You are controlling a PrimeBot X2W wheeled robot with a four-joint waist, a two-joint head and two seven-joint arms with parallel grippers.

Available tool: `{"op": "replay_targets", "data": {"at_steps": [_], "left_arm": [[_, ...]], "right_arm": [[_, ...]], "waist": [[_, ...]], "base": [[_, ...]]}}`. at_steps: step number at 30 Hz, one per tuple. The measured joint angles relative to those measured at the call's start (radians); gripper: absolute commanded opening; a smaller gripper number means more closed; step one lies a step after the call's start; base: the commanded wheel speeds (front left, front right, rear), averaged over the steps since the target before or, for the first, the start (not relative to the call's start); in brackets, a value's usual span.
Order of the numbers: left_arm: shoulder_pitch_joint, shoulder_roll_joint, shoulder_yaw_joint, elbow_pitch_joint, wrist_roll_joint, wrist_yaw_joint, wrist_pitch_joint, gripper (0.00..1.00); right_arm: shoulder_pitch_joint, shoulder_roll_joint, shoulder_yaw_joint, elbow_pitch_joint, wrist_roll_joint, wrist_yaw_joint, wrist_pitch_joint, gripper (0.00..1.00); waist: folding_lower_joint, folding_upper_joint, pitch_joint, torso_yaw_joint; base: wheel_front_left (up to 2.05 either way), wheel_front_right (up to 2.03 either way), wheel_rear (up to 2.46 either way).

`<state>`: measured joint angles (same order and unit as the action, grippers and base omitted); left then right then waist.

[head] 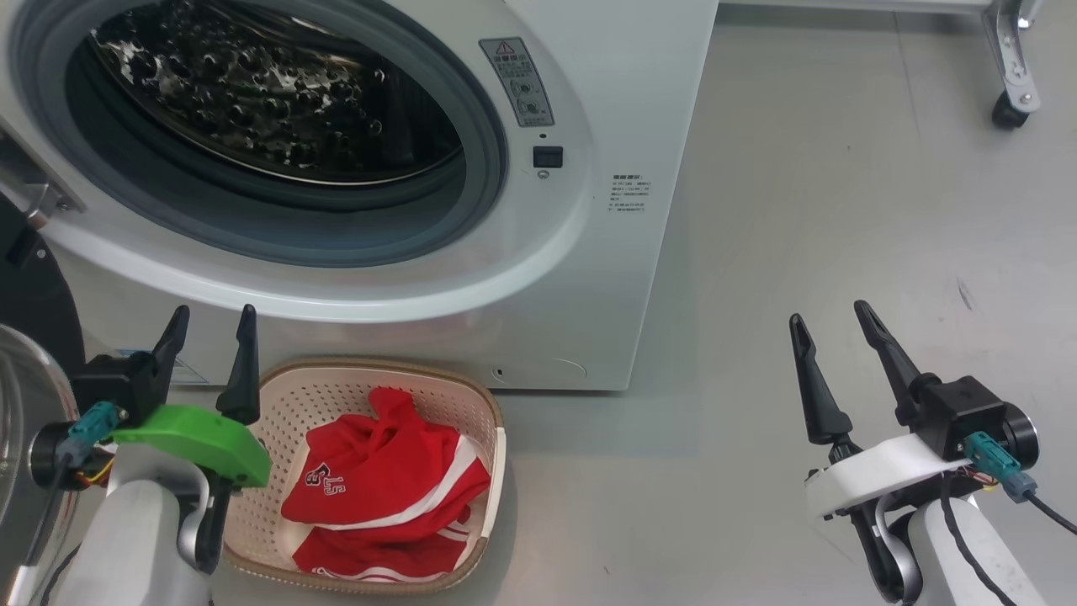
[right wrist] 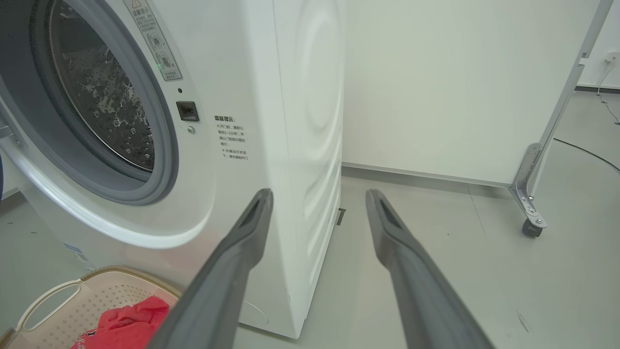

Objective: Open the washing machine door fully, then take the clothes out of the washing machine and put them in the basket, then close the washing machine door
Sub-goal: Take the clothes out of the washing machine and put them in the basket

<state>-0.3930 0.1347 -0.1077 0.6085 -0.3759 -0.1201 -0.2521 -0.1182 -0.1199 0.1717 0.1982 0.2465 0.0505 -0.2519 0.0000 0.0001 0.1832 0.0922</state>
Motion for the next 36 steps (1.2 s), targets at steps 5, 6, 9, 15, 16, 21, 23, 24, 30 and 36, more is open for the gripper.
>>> {"op": "replay_targets", "data": {"at_steps": [5, 6, 9, 15, 16, 21, 23, 24, 30, 36], "left_arm": [[0.065, -0.002, 0.011, -0.085, 0.02, 0.0, 0.0, 1.0], [0.074, -0.002, 0.012, -0.105, 0.026, 0.0, 0.0, 1.0], [0.096, -0.002, 0.016, -0.152, 0.04, 0.0, 0.0, 1.0], [0.155, -0.02, 0.022, -0.209, 0.062, 0.0, 0.0, 1.0], [0.167, -0.021, 0.025, -0.216, 0.062, 0.0, 0.0, 1.0], [0.217, -0.025, 0.035, -0.246, 0.071, 0.0, 0.0, 1.0], [0.233, -0.026, 0.036, -0.261, 0.08, 0.0, 0.0, 1.0], [0.239, -0.027, 0.036, -0.266, 0.084, 0.0, 0.0, 1.0], [0.267, -0.03, 0.036, -0.289, 0.096, 0.0, 0.0, 1.0], [0.283, -0.037, 0.036, -0.305, 0.105, -0.001, 0.0, 1.0]], "right_arm": [[0.027, 0.0, -0.007, -0.012, 0.007, 0.0, 0.0, 1.0], [0.029, 0.0, -0.007, -0.015, 0.007, 0.0, 0.0, 1.0], [0.035, 0.001, -0.007, -0.026, 0.007, 0.0, 0.0, 1.0], [0.049, 0.001, -0.007, -0.03, 0.007, 0.001, 0.0, 1.0], [0.051, 0.001, -0.006, -0.03, 0.007, 0.001, 0.0, 1.0], [0.073, 0.001, -0.007, -0.031, 0.007, 0.001, 0.0, 1.0], [0.076, 0.001, -0.009, -0.037, 0.007, 0.001, 0.0, 1.0], [0.079, 0.0, -0.011, -0.04, 0.007, 0.001, 0.0, 1.0], [0.086, 0.006, -0.025, -0.045, 0.007, -0.009, 0.0, 1.0], [0.092, 0.026, -0.058, -0.044, 0.026, -0.045, 0.0, 1.0]], "waist": [[0.0, 0.0, -0.044, 0.016], [0.0, 0.0, -0.05, 0.019], [0.0, 0.0, -0.063, 0.025], [0.0, 0.0, -0.077, 0.026], [0.0, 0.0, -0.081, 0.026], [0.0, 0.0, -0.094, 0.022], [0.0, 0.0, -0.099, 0.019], [0.0, 0.0, -0.1, 0.019], [0.0, 0.0, -0.104, 0.015], [0.0, 0.0, -0.102, 0.011]], "base": [[0.0, 0.0, 0.0], [0.0, 0.0, 0.0], [0.0, 0.0, 0.0], [0.0, 0.0, 0.0], [0.0, 0.0, 0.0], [0.0, 0.0, 0.0], [0.0, 0.0, 0.0], [0.0, 0.0, 0.0], [0.0, 0.0, 0.0], [0.0, 0.0, 0.0]]}}
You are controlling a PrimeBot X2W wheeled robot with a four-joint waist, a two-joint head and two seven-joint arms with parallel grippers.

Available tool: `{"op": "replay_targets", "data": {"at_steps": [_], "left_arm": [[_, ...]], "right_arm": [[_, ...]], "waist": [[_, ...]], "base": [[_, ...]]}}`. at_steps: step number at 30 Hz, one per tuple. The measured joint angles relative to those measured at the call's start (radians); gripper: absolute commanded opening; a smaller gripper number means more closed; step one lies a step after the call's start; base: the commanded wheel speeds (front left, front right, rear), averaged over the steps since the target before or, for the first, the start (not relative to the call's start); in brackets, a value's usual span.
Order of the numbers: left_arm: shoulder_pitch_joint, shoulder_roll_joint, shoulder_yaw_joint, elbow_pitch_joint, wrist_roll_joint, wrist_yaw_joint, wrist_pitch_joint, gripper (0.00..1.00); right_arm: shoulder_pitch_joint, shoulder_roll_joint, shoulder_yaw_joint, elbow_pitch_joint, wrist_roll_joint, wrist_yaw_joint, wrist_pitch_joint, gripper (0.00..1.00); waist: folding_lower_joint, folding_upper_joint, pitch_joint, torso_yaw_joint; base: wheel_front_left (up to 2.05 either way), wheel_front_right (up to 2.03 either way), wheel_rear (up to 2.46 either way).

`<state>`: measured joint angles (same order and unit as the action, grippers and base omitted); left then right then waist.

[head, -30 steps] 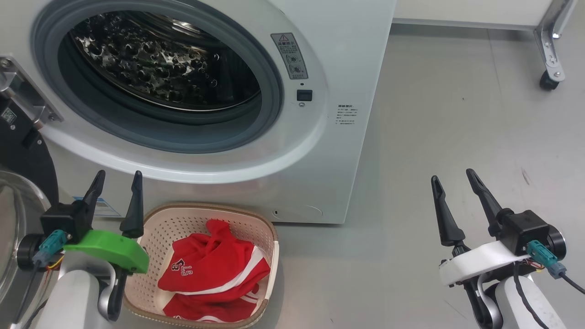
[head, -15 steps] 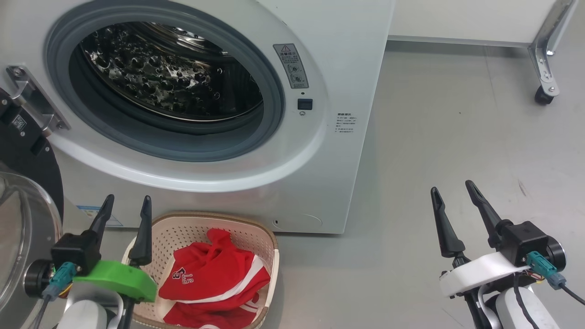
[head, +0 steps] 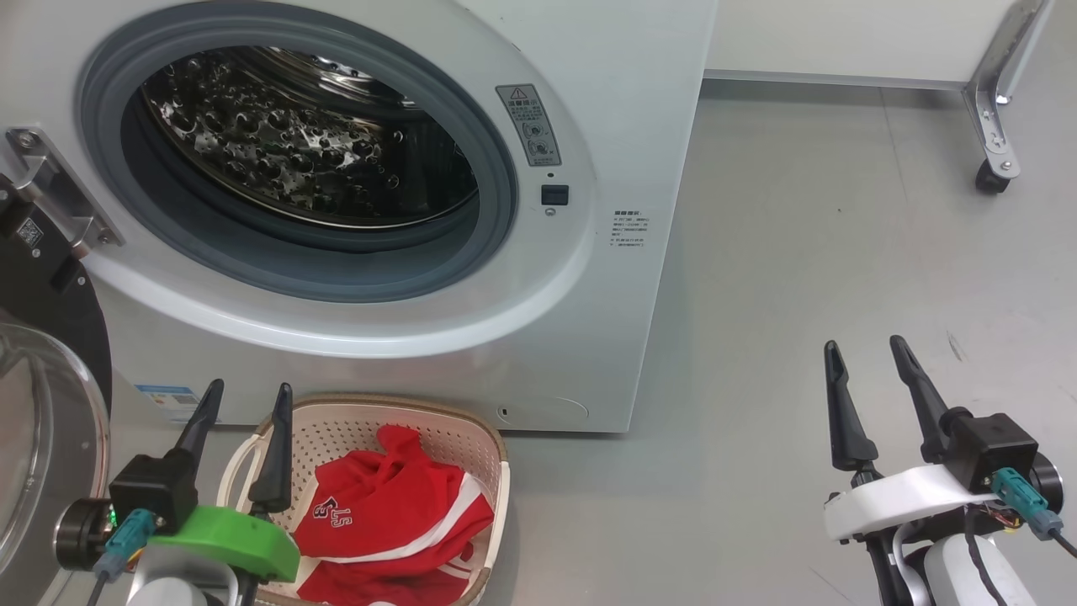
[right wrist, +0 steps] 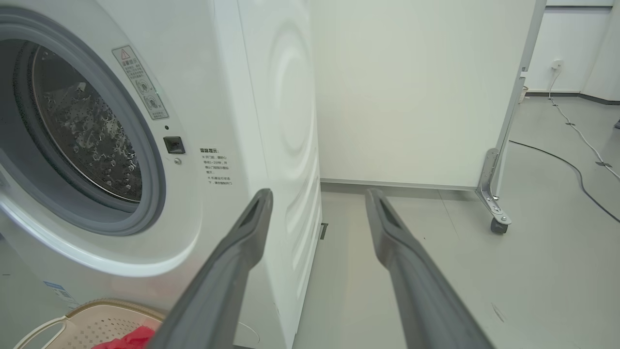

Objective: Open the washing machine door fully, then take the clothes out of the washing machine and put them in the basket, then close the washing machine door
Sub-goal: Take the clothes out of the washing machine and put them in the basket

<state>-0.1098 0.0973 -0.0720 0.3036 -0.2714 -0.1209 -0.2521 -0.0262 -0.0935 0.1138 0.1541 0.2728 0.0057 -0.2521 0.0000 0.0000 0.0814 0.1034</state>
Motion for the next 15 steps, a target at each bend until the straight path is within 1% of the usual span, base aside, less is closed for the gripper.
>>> {"op": "replay_targets", "data": {"at_steps": [8, 15], "left_arm": [[0.013, -0.012, 0.0, -0.021, 0.001, 0.0, 0.0, 1.0], [0.013, -0.016, 0.011, -0.039, 0.001, 0.0, 0.0, 1.0]], "right_arm": [[0.0, 0.0, -0.013, -0.014, 0.0, -0.018, 0.0, 1.0], [0.0, 0.0, -0.012, -0.015, 0.0, -0.018, 0.0, 1.0]], "waist": [[0.0, 0.0, 0.007, -0.002], [0.0, 0.0, 0.01, -0.001]], "base": [[0.0, 0.0, 0.0], [0.0, 0.0, 0.0]]}}
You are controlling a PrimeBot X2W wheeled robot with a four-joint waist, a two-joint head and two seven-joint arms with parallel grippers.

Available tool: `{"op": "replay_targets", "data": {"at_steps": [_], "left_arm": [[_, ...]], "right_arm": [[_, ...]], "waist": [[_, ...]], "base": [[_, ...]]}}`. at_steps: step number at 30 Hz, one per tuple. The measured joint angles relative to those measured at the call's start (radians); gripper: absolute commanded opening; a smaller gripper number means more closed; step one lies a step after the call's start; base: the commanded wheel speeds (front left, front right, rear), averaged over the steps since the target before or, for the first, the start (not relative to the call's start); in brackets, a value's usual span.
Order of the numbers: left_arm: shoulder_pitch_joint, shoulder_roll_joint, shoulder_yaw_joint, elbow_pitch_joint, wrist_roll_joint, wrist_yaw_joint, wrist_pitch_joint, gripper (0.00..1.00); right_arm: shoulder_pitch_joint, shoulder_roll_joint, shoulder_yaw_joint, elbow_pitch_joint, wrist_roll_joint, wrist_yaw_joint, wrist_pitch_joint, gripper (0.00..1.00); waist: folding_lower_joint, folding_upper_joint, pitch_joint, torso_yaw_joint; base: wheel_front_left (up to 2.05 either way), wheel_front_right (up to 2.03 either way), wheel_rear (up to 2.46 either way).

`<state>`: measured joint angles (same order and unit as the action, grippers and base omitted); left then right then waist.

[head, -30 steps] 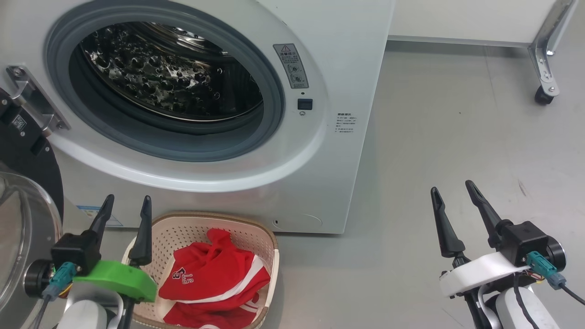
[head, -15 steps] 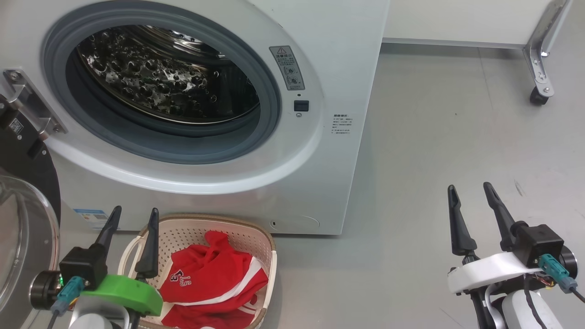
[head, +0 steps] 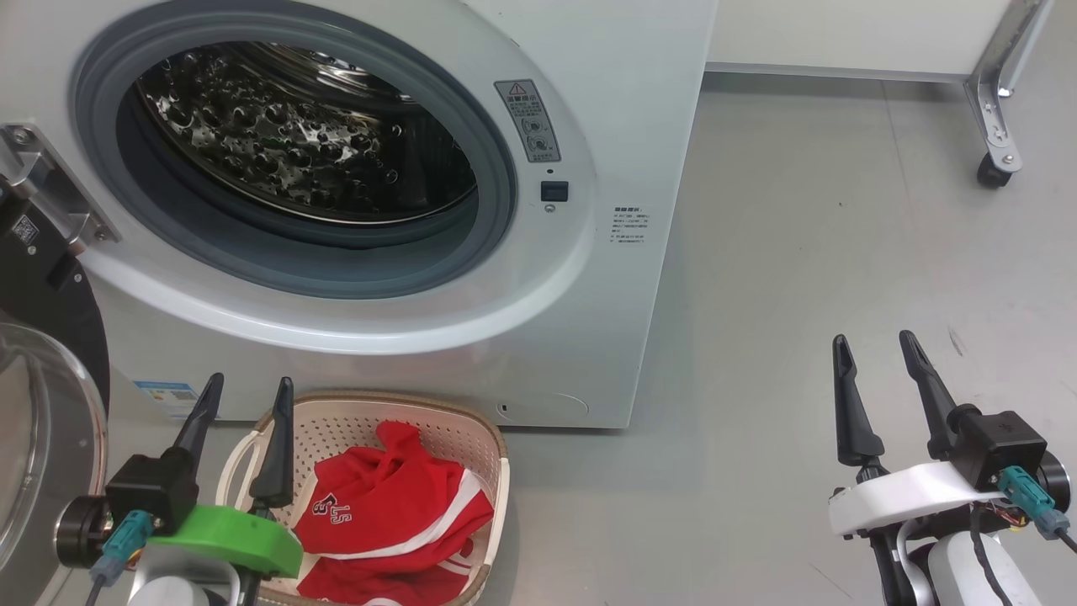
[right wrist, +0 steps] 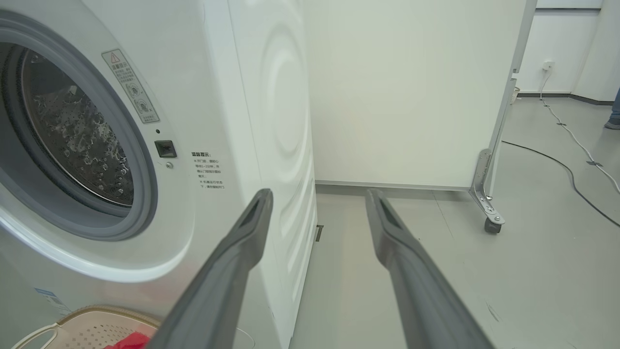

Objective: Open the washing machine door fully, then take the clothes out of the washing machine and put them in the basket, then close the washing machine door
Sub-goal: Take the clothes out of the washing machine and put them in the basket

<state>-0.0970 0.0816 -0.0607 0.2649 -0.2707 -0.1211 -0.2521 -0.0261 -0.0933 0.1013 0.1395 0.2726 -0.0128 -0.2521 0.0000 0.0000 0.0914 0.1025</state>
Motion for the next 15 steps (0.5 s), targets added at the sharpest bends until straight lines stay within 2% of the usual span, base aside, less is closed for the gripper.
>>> {"op": "replay_targets", "data": {"at_steps": [15], "left_arm": [[0.012, -0.006, 0.021, -0.016, 0.0, 0.0, 0.0, 1.0]], "right_arm": [[0.001, 0.003, 0.003, -0.002, 0.0, 0.0, 0.0, 1.0]], "waist": [[0.0, 0.0, 0.002, 0.0]], "base": [[0.0, 0.0, 0.0]]}}
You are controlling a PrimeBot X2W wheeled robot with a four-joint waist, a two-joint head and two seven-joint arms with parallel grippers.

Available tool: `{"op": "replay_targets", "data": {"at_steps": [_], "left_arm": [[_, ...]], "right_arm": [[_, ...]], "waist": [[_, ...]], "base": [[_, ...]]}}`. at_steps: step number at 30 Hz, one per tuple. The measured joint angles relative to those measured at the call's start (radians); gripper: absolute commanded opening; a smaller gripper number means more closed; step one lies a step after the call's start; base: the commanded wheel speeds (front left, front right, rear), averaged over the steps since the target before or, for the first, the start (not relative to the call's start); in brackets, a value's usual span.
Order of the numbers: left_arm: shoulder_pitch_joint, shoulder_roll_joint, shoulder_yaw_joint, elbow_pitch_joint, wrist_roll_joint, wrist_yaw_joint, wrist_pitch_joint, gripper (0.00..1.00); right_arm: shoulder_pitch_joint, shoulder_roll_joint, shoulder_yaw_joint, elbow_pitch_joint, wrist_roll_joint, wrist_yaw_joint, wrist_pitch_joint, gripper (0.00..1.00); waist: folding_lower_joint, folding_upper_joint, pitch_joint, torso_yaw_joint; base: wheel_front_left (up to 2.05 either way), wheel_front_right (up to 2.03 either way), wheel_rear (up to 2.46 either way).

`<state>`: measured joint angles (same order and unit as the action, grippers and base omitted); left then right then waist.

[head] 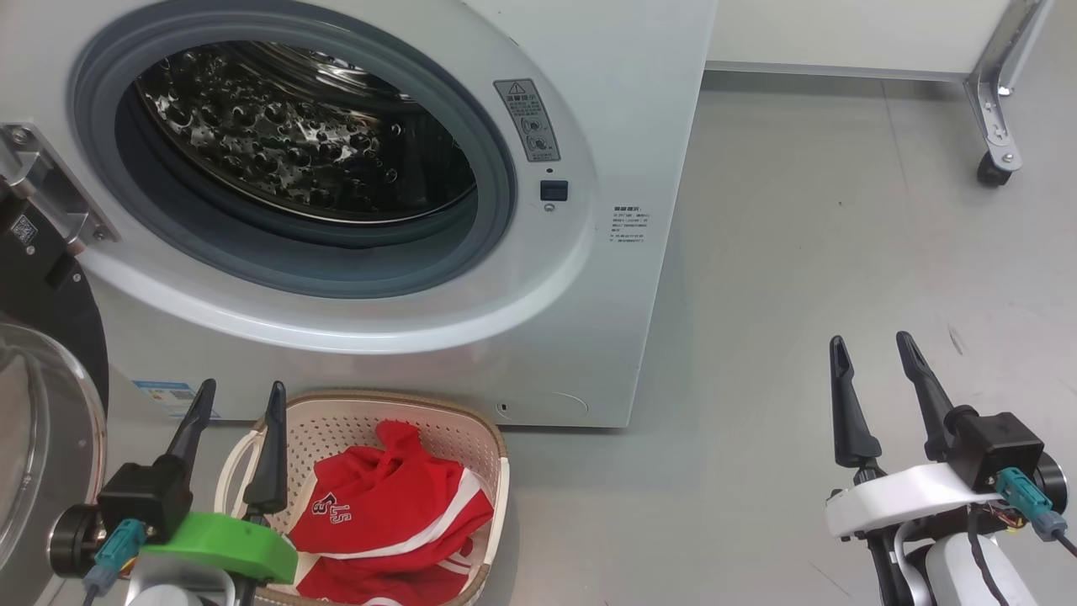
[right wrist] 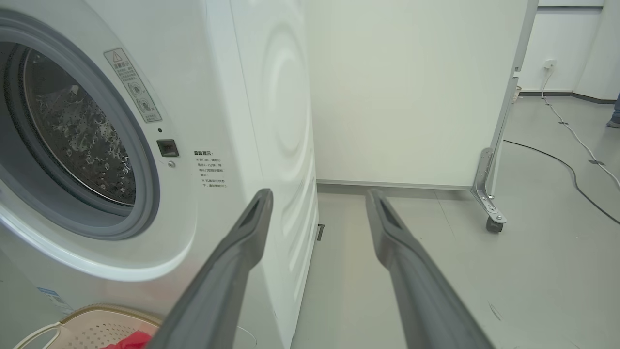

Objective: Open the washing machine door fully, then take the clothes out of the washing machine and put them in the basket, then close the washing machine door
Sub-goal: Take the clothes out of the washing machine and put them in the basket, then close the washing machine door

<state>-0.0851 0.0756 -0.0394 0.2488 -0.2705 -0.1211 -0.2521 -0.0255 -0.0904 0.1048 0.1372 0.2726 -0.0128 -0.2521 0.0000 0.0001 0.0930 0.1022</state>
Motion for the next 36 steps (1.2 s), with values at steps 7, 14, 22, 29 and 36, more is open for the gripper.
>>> {"op": "replay_targets", "data": {"at_steps": [7, 14, 22, 29, 36], "left_arm": [[0.009, 0.0, 0.001, 0.0, 0.009, 0.0, 0.0, 1.0], [0.009, -0.001, 0.001, 0.001, 0.012, 0.0, 0.0, 1.0], [0.009, -0.003, 0.003, 0.001, 0.011, 0.0, 0.0, 1.0], [0.009, -0.004, 0.005, 0.001, 0.011, 0.0, 0.0, 1.0], [0.009, -0.004, 0.005, 0.001, 0.012, -0.003, 0.0, 1.0]], "right_arm": [[0.01, 0.002, 0.0, 0.0, 0.0, 0.0, 0.0, 1.0], [0.01, 0.003, 0.0, 0.0, 0.0, 0.0, 0.0, 1.0], [0.01, 0.004, 0.0, 0.001, 0.0, 0.0, 0.0, 1.0], [0.01, 0.007, 0.0, 0.002, 0.0, 0.0, 0.0, 1.0], [0.01, 0.01, 0.001, 0.005, 0.0, 0.001, 0.0, 1.0]], "waist": [[0.0, 0.0, 0.003, -0.003], [0.0, 0.0, 0.006, -0.004], [0.0, 0.0, 0.007, -0.003], [0.0, 0.0, 0.006, -0.003], [0.0, 0.0, 0.003, -0.003]], "base": [[0.0, 0.0, 0.0], [-0.03, 0.03, 0.0], [-0.28, 0.28, 0.0], [-0.61, 0.61, 0.0], [-0.89, 0.89, 0.0]]}}
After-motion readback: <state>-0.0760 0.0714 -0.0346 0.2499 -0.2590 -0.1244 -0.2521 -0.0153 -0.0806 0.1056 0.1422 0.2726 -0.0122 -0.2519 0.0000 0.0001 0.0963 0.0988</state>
